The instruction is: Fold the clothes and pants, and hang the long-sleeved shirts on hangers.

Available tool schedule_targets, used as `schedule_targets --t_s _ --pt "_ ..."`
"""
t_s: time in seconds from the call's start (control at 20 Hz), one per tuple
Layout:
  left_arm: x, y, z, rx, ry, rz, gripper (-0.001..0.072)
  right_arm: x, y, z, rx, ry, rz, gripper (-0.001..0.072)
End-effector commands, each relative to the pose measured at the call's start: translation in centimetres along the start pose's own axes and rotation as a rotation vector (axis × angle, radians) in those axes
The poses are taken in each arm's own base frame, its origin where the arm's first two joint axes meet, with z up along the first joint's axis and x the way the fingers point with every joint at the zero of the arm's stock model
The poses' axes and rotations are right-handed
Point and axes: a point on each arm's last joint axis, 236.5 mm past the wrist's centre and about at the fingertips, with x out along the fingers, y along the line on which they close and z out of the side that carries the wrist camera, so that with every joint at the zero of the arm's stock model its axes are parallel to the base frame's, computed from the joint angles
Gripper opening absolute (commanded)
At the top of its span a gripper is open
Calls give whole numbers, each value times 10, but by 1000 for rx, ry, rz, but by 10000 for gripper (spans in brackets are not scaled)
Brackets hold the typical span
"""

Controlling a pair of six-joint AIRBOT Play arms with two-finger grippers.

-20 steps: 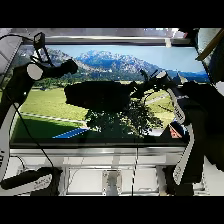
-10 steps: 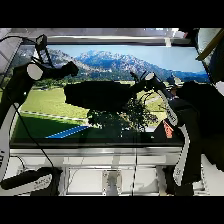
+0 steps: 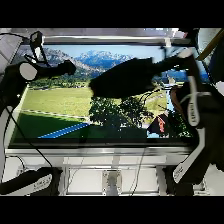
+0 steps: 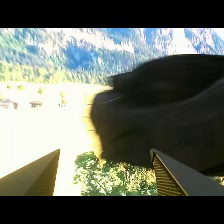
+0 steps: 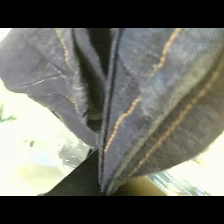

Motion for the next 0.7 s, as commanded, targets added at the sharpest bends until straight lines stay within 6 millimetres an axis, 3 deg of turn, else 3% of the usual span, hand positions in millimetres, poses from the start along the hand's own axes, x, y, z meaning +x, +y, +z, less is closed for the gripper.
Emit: schedule_targets --t_s 0.0,0.2,0.35,0.45,0.65 --pt "-12 0 8 24 -32 12 650 -124 -44 -4 90 -105 -124 9" --pt "-12 0 8 23 -31 11 650 -257 -78 -33 218 -276 -228 8" --pt "-12 0 8 23 -31 10 650 -335 -90 -69 294 -382 -309 8" --pt "-12 0 8 23 -31 10 650 -374 -92 -98 360 -427 -356 8" --pt "-13 0 8 23 -31 10 650 -420 -109 -151 502 -476 -486 7"
